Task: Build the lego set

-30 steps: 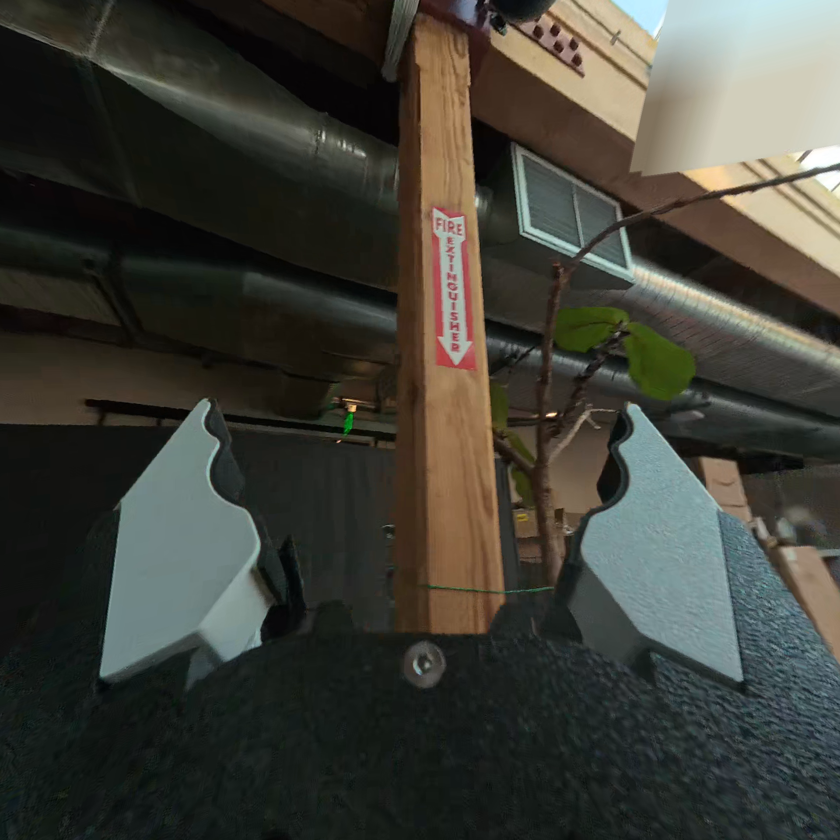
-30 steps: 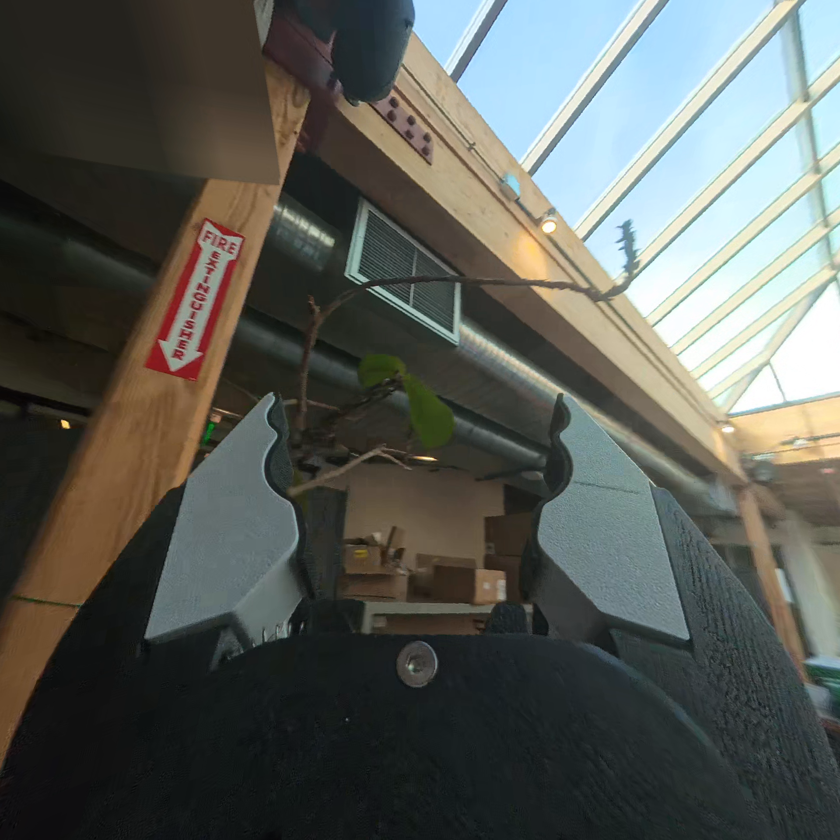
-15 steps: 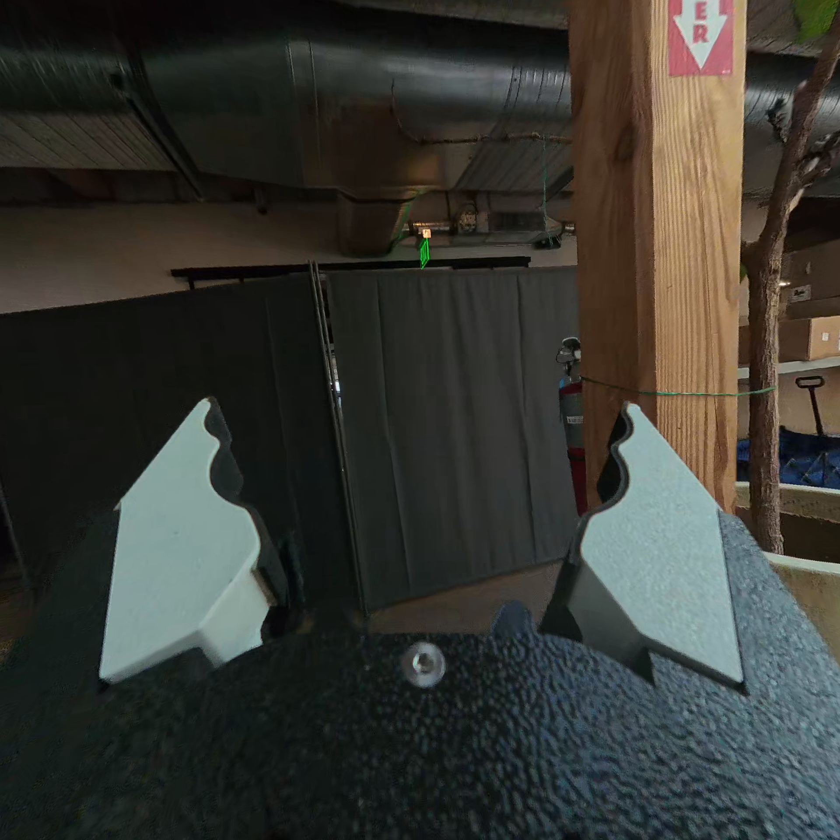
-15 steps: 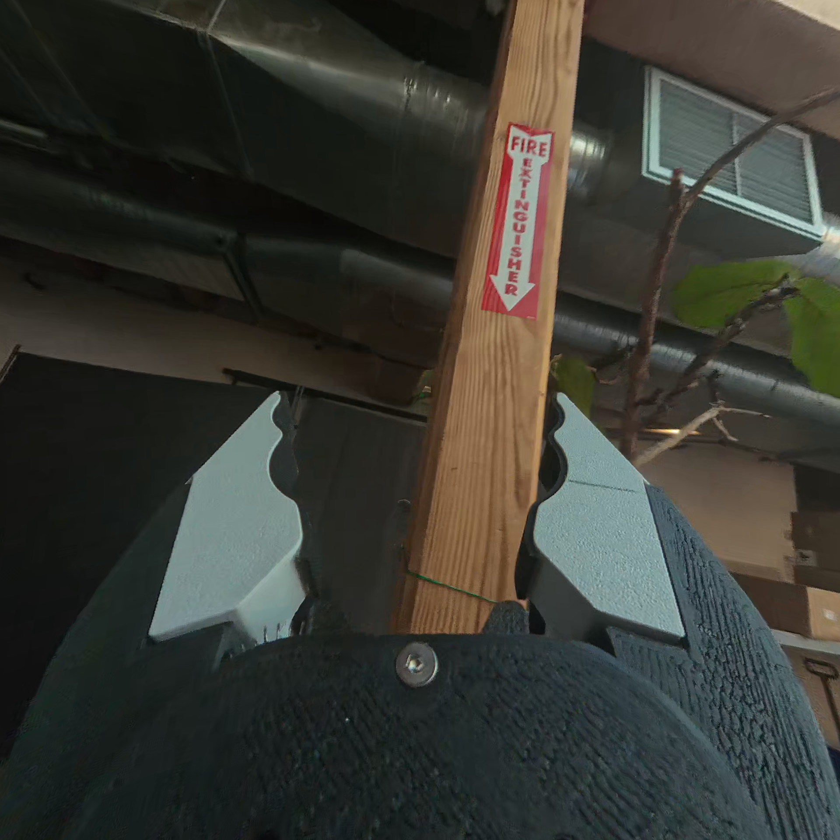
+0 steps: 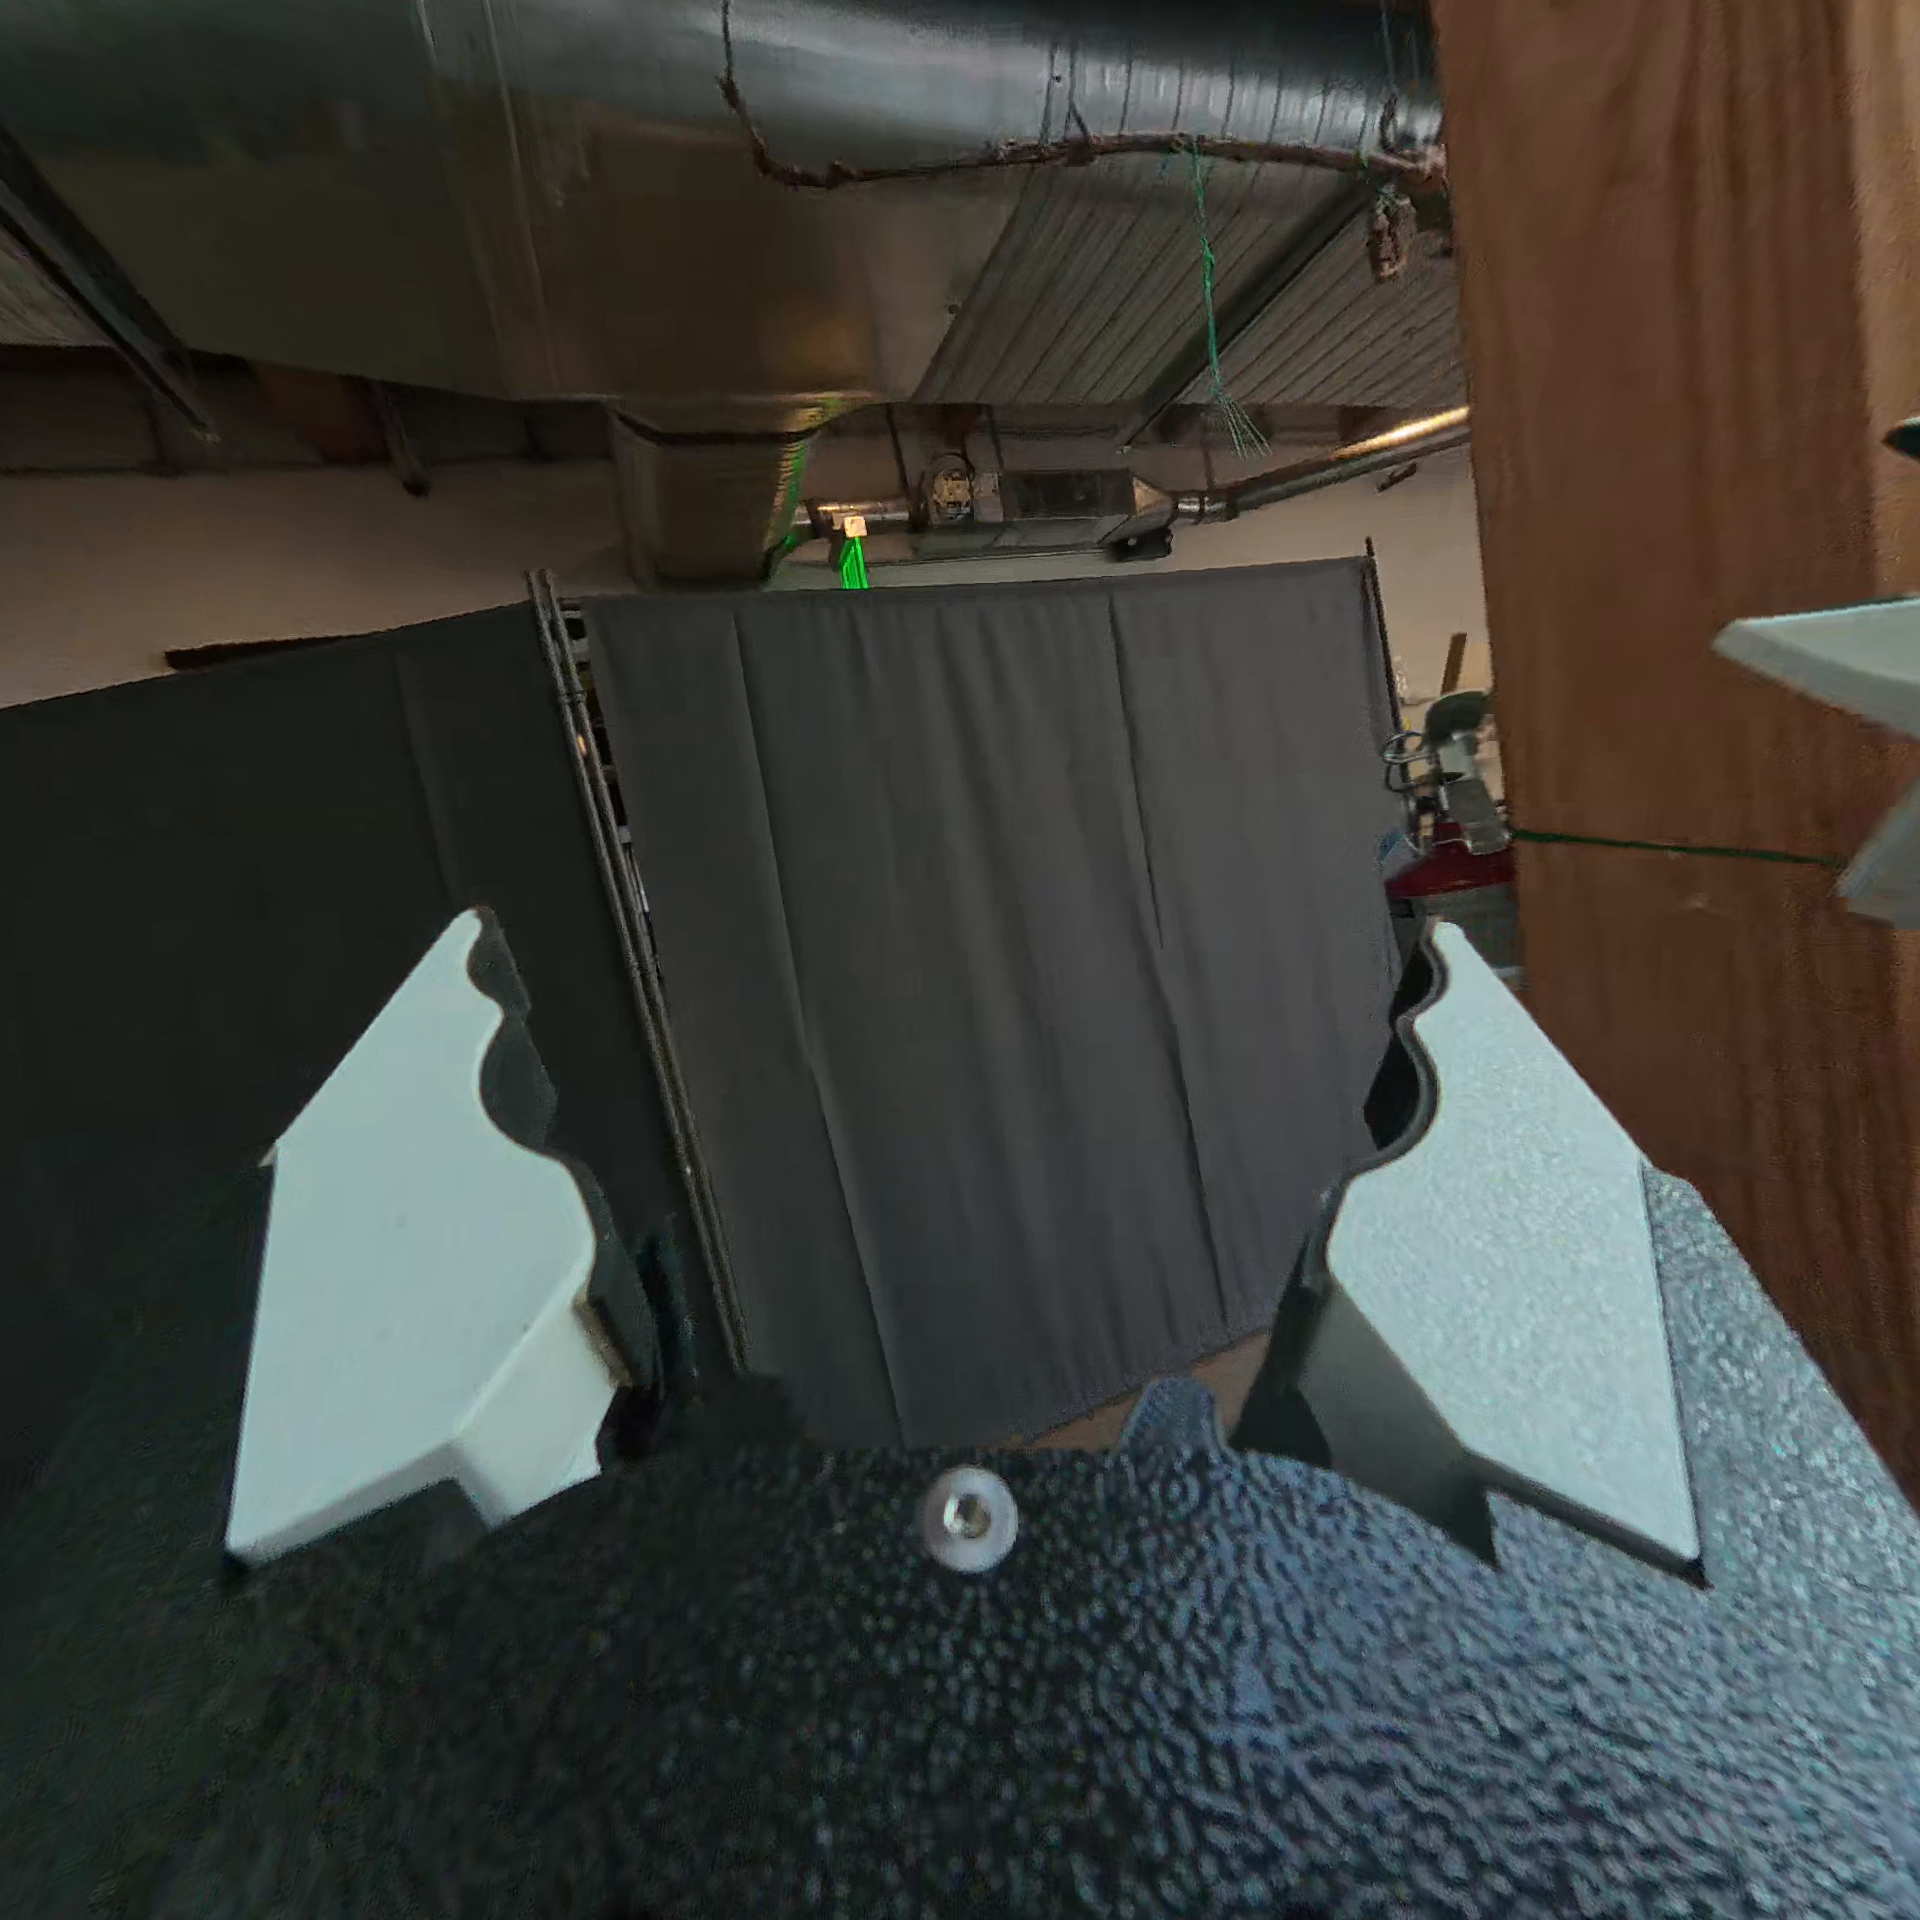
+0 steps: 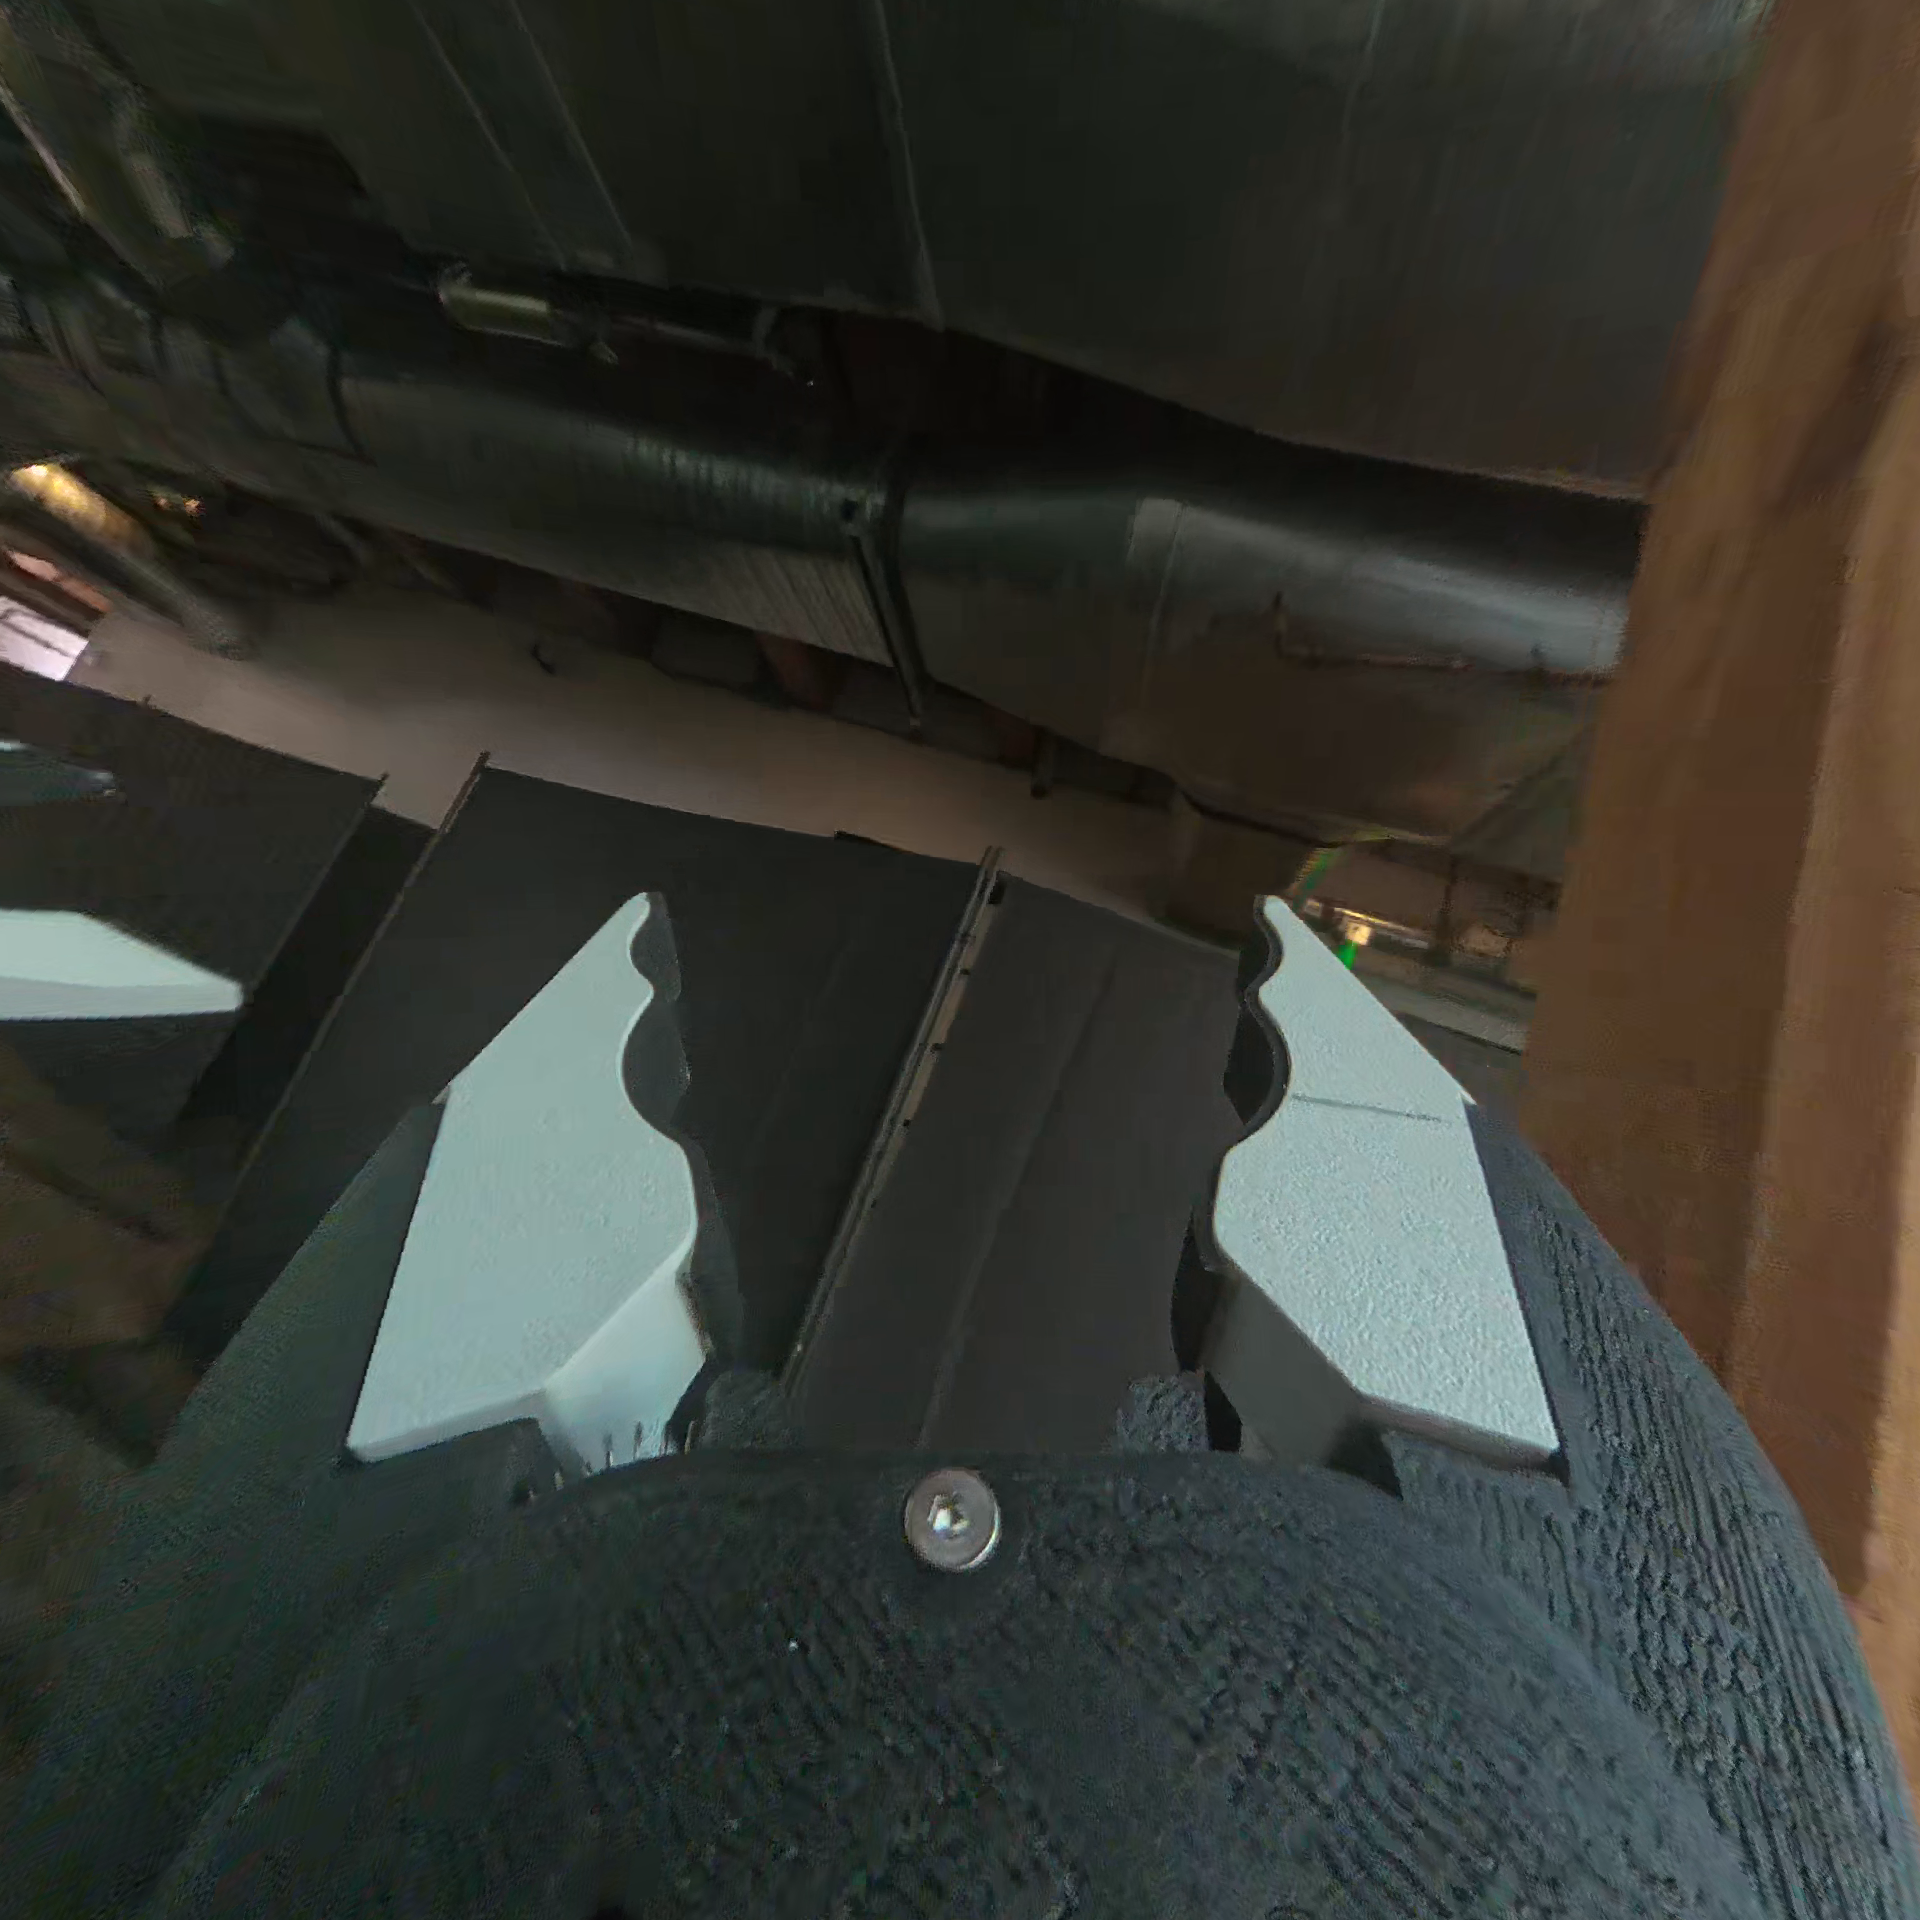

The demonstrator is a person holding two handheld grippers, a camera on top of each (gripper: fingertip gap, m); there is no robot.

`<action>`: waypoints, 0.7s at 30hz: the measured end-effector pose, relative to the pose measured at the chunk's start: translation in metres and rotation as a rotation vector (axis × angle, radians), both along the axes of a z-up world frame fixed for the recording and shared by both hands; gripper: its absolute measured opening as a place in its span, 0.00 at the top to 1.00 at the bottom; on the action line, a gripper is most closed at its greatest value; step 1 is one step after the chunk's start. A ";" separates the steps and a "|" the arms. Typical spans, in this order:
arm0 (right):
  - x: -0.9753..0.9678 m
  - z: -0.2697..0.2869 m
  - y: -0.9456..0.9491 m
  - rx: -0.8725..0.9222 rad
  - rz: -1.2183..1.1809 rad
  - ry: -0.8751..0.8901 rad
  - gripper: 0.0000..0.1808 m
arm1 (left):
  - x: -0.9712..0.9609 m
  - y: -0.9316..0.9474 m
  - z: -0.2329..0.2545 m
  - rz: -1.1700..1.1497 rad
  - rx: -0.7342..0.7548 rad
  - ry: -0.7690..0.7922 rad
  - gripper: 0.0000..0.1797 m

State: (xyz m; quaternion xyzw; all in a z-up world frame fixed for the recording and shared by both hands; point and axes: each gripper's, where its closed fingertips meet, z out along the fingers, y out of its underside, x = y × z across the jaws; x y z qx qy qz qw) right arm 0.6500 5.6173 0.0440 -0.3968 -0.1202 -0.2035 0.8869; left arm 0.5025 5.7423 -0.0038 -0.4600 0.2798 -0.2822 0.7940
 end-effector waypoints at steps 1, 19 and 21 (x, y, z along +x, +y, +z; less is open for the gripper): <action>0.004 -0.001 0.022 -0.016 0.020 -0.023 0.41 | 0.012 0.017 0.004 -0.002 0.017 0.008 0.12; 0.175 -0.043 0.426 -0.085 -0.175 -0.038 0.45 | 0.219 0.421 -0.051 -0.195 -0.049 0.080 0.16; 0.209 -0.038 0.464 -0.124 -0.248 -0.028 0.45 | 0.268 0.461 -0.044 -0.294 -0.058 0.088 0.15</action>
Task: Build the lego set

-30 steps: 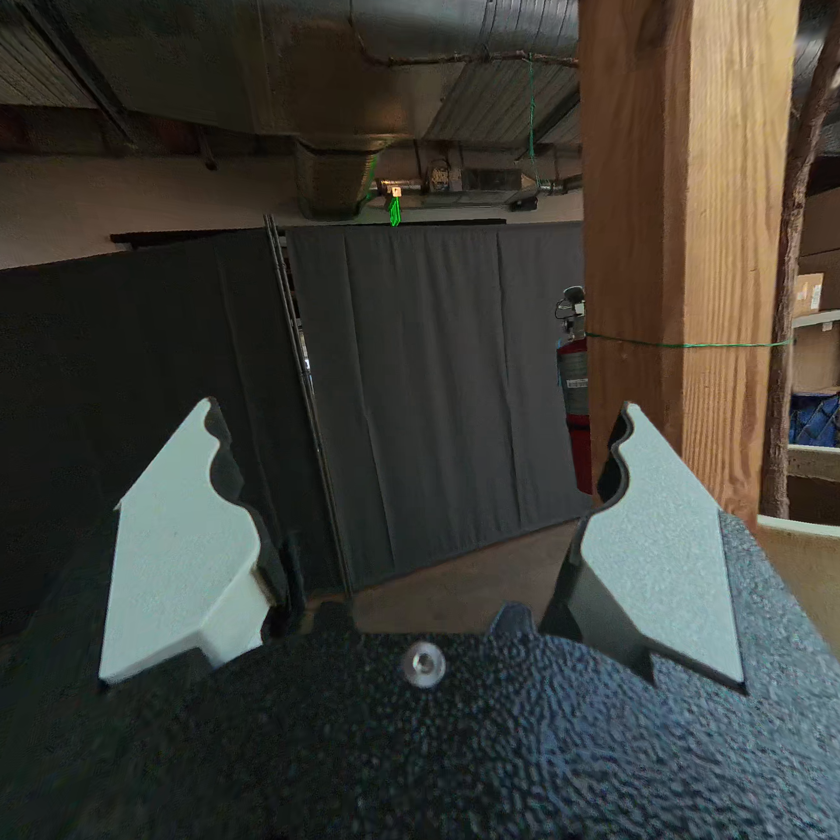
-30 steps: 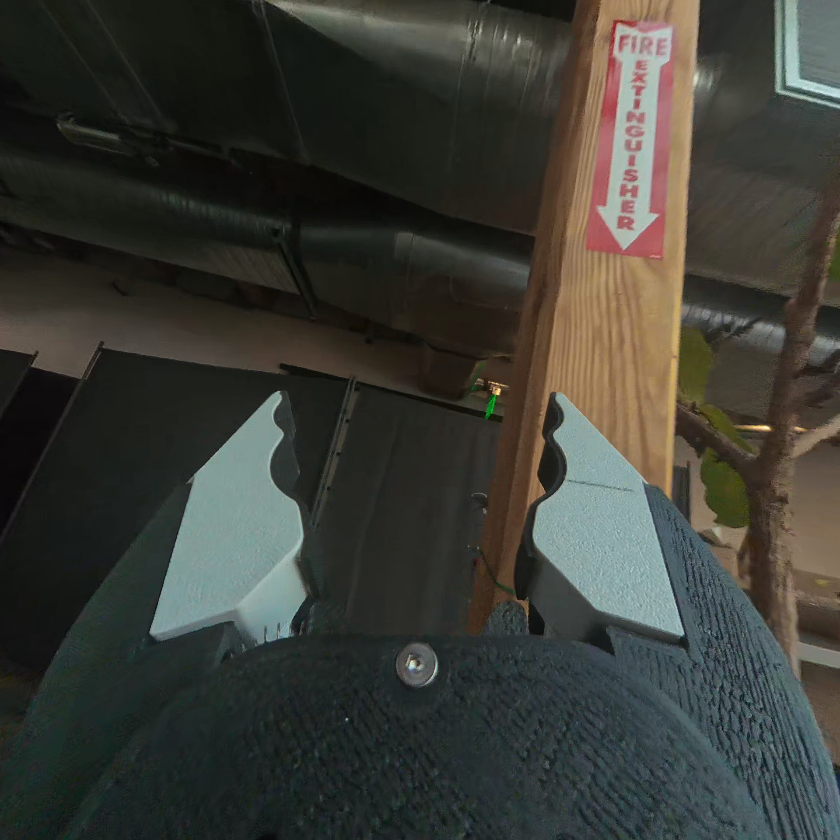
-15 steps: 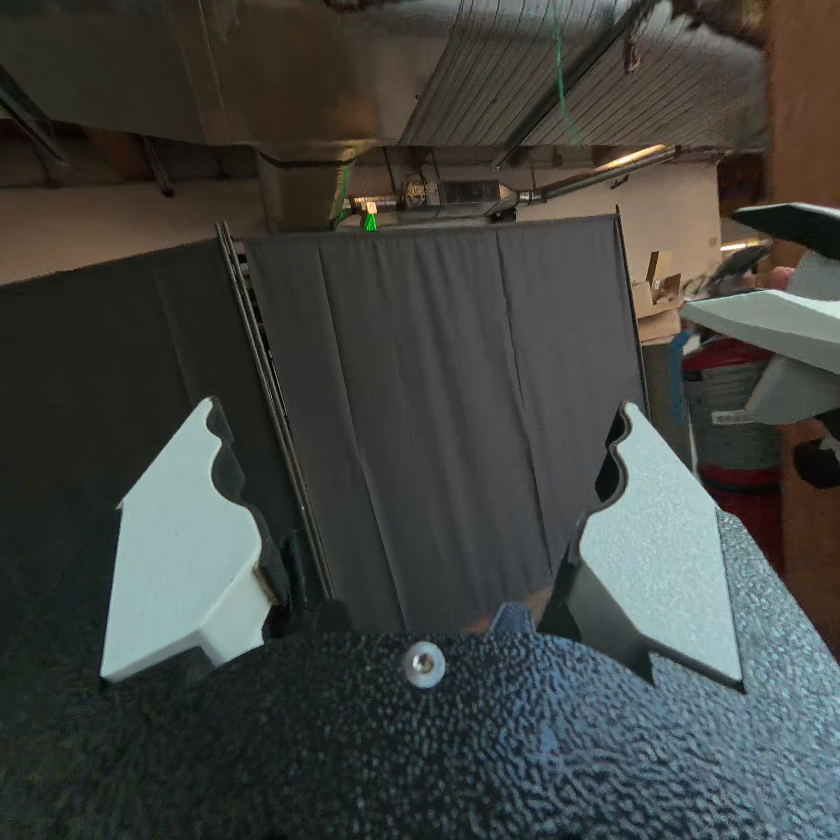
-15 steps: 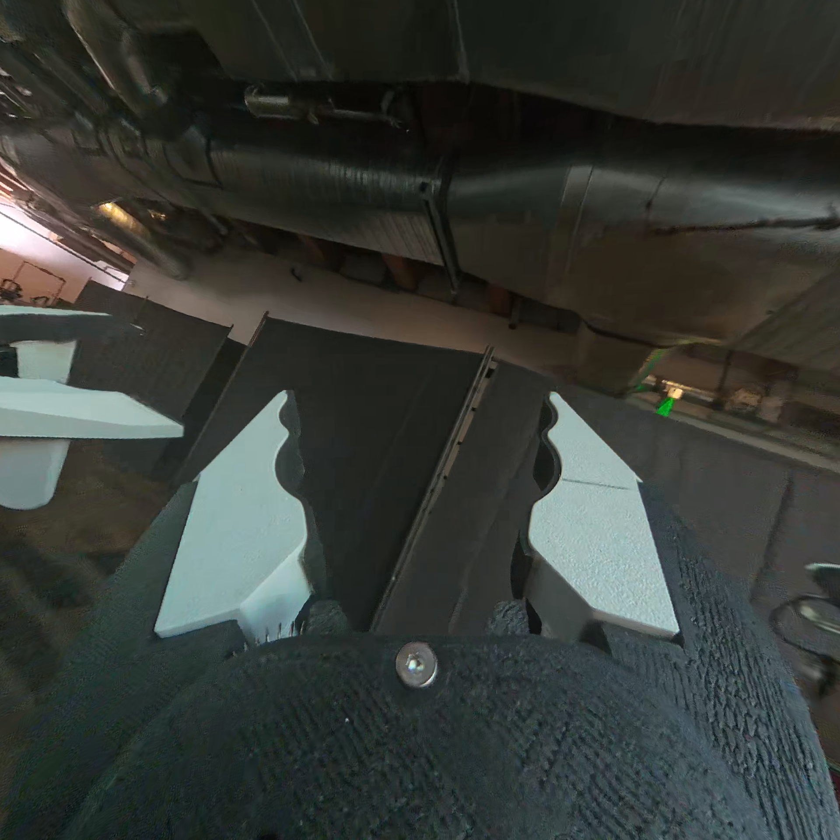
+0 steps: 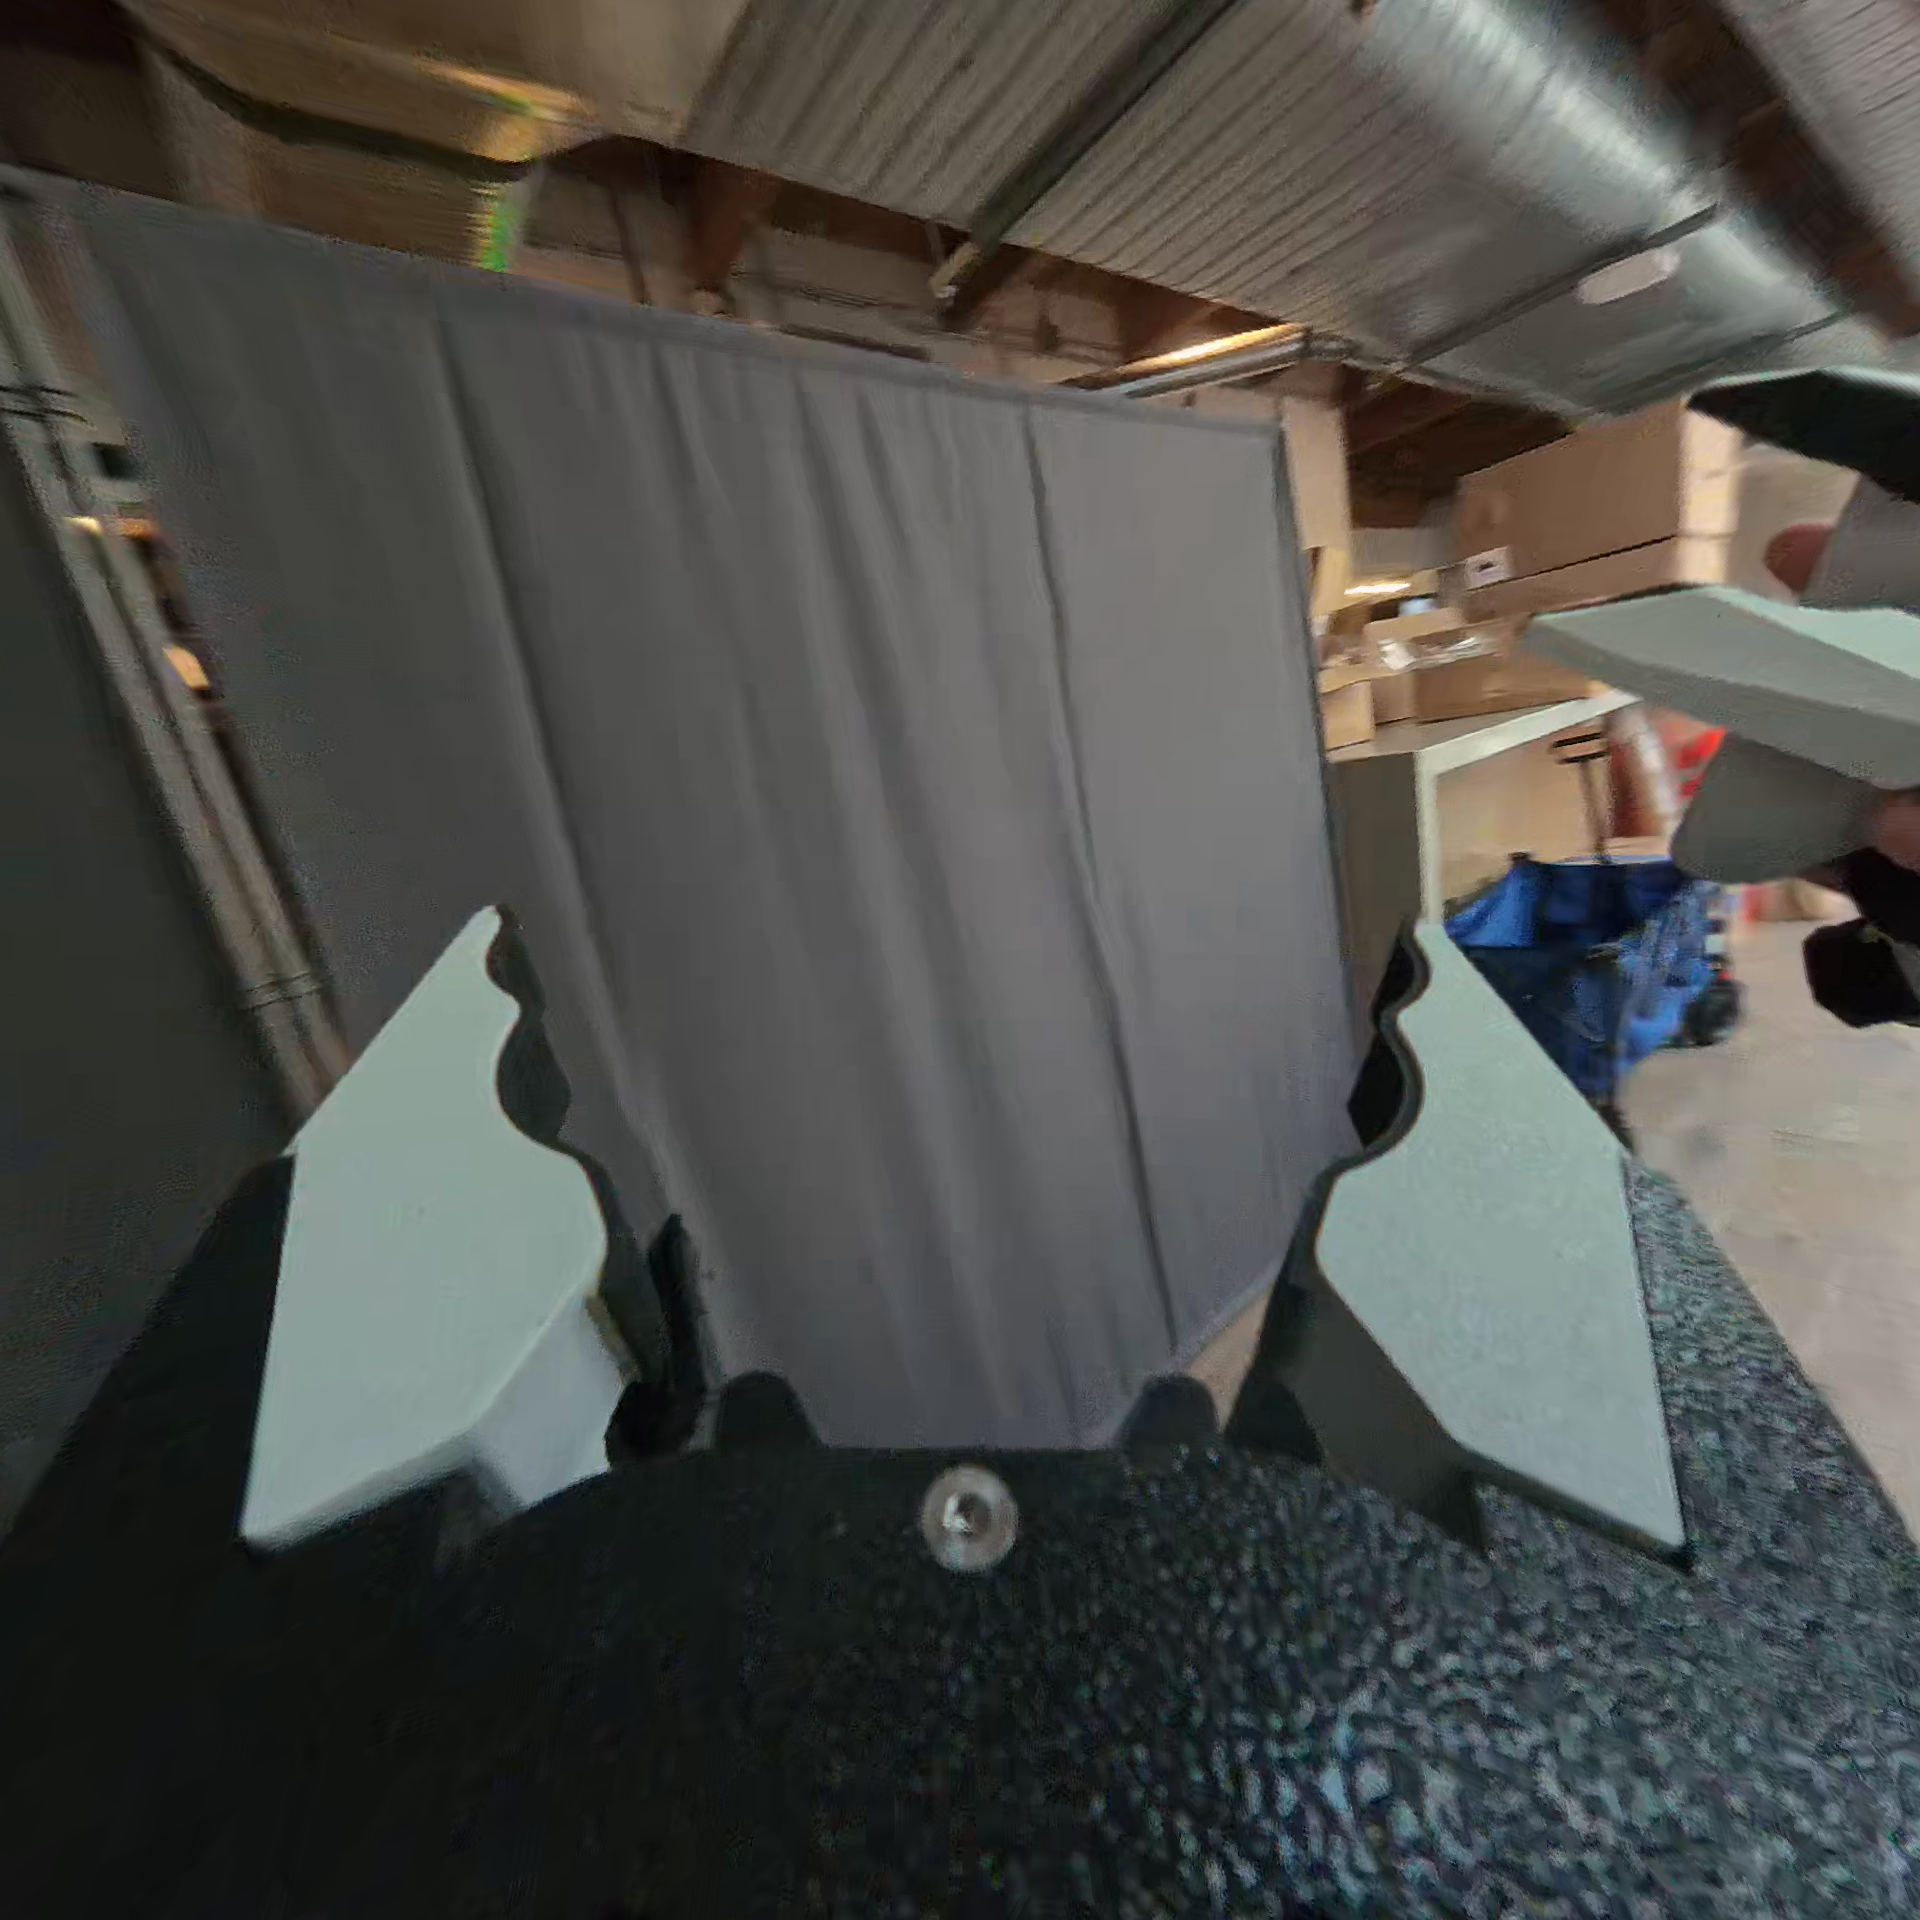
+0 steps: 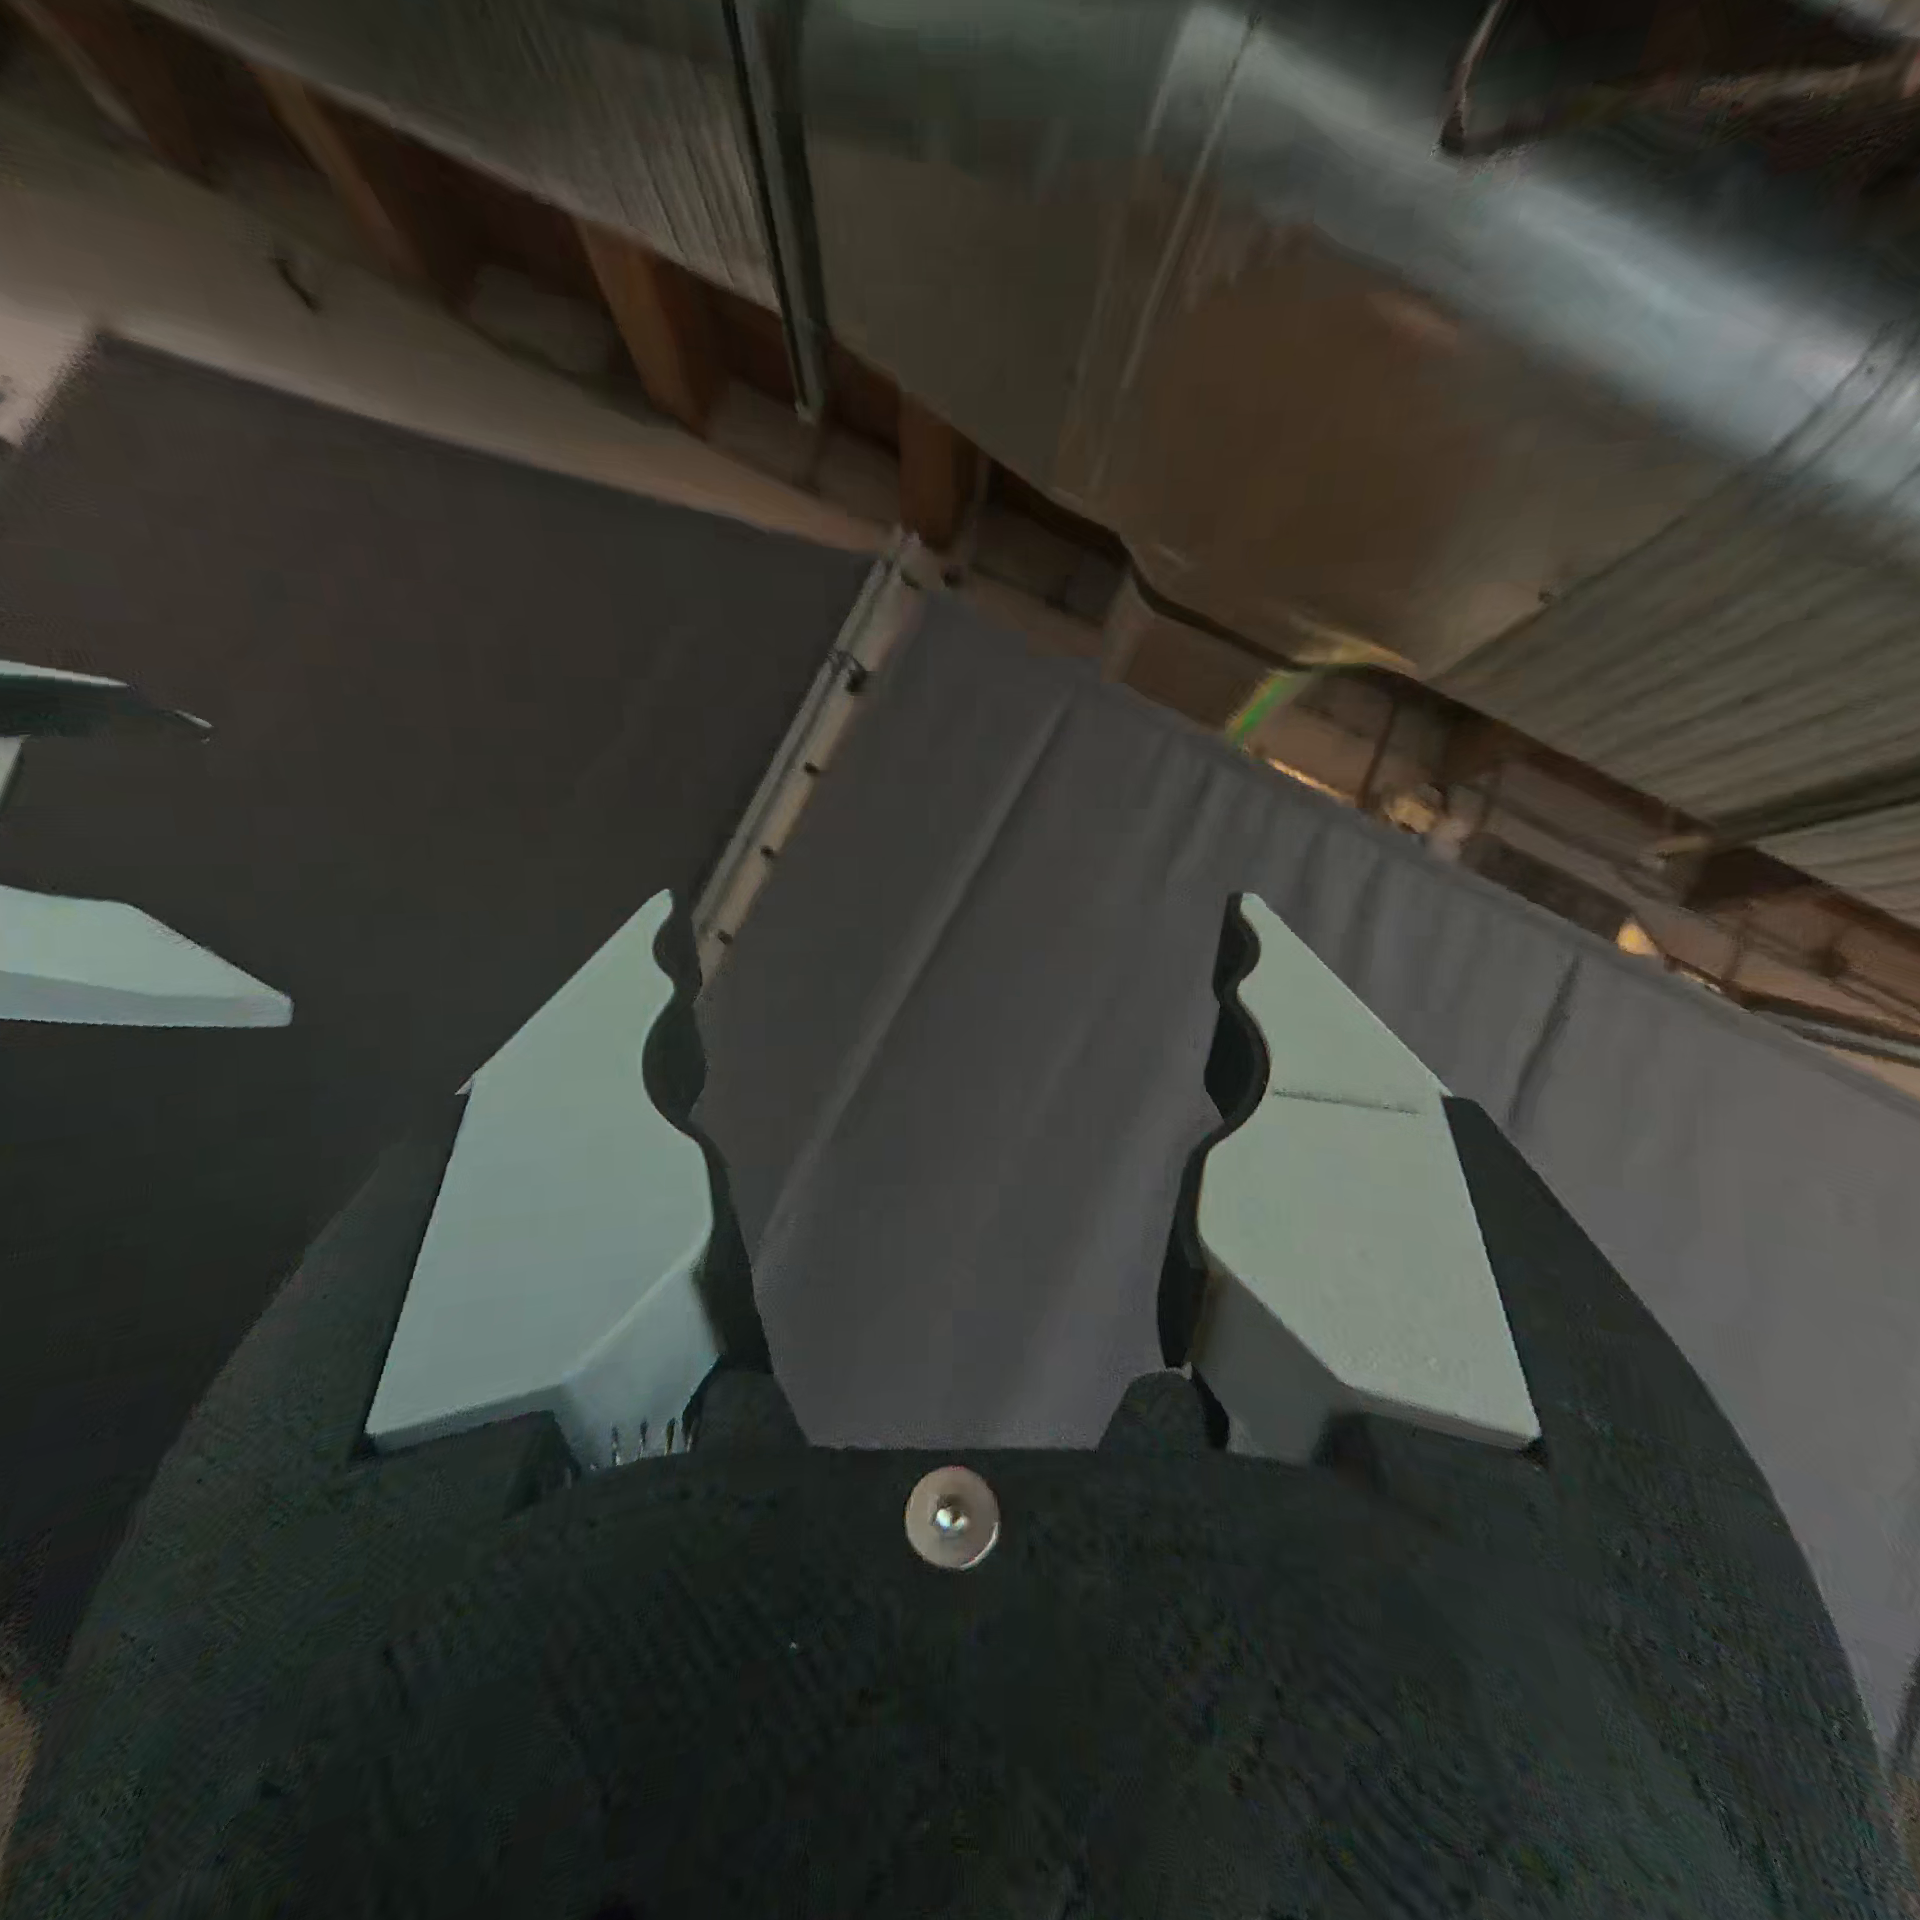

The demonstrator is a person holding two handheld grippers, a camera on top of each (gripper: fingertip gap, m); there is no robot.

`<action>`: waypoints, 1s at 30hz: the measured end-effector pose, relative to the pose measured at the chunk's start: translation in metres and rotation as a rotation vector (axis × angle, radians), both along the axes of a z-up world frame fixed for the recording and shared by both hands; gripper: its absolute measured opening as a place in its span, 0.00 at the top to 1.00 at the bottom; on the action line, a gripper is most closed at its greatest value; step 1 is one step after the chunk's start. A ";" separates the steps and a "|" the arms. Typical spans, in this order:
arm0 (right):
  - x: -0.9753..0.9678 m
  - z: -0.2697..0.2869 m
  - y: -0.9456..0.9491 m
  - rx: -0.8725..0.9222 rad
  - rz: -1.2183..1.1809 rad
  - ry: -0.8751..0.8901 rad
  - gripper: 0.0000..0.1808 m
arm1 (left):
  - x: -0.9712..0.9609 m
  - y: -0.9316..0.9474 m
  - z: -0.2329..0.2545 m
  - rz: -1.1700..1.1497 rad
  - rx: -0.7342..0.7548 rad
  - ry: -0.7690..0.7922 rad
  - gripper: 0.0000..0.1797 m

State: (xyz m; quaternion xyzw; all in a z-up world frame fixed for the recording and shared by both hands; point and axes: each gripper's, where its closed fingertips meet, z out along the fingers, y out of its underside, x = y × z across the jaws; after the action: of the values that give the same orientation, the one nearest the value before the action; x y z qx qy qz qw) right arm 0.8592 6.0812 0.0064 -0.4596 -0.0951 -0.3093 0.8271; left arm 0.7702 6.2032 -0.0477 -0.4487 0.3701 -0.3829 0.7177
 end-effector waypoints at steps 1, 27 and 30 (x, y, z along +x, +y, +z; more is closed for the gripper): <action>0.018 0.001 0.014 -0.012 -0.038 -0.002 0.45 | 0.024 0.014 0.003 -0.044 0.003 -0.007 0.15; 0.643 0.006 -0.056 0.102 -0.965 0.068 0.58 | 0.741 0.019 -0.019 -0.808 0.026 -0.047 0.22; 0.713 -0.004 -0.073 0.090 -1.065 0.066 0.59 | 0.826 0.009 -0.031 -0.883 0.001 -0.038 0.22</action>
State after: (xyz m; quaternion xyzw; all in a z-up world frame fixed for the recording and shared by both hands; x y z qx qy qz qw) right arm 1.5721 6.0085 0.0024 -0.4180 0.1907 -0.6752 0.5770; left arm 1.5959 6.2118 -0.0790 -0.2402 0.5133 -0.6608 0.4921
